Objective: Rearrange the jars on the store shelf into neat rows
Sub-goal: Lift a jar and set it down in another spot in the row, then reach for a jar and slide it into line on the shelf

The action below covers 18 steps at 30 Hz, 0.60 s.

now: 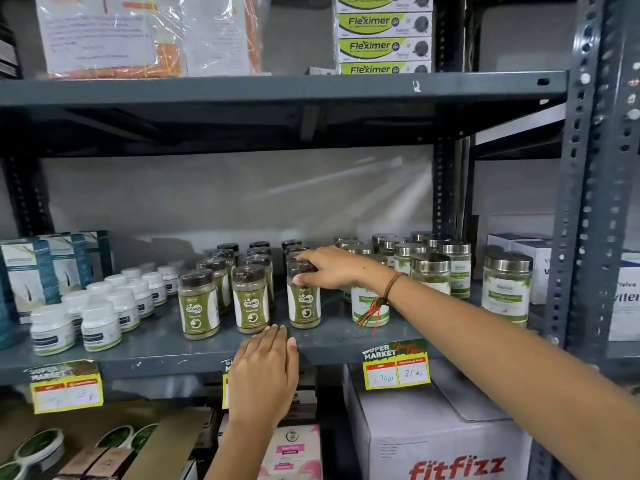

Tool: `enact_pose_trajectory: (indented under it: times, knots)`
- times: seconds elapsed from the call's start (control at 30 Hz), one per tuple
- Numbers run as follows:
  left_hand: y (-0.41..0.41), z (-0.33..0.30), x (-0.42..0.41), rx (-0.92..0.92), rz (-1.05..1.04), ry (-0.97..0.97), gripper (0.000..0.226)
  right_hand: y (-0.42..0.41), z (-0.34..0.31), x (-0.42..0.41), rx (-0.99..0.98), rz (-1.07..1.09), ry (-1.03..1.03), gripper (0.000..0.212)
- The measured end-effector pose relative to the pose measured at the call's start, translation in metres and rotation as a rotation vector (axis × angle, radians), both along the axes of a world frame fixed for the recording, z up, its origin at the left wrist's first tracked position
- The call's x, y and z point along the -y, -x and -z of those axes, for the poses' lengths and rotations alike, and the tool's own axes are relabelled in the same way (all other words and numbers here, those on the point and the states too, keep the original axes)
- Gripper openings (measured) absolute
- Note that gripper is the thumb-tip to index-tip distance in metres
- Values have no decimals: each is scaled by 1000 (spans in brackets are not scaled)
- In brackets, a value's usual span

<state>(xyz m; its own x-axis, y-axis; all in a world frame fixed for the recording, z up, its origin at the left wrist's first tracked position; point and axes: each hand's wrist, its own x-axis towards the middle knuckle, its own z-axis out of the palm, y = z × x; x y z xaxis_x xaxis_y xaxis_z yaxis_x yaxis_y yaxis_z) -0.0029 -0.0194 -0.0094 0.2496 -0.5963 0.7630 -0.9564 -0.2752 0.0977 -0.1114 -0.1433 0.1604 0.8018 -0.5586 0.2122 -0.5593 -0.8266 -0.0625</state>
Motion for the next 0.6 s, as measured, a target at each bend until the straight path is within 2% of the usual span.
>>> enact_pose_trajectory:
  times: [0.27,0.47,0.6]
  knots:
    - [1,-1,-1,11,-5,-27,46,1,1,-8,-34,46,10,62]
    - [4,-4,-5,20,-12,-58,46,38,-10,-18,227,75,92,51]
    - [5,-4,-5,1,-5,-75,48,95,-17,-21,353,71,233,49]
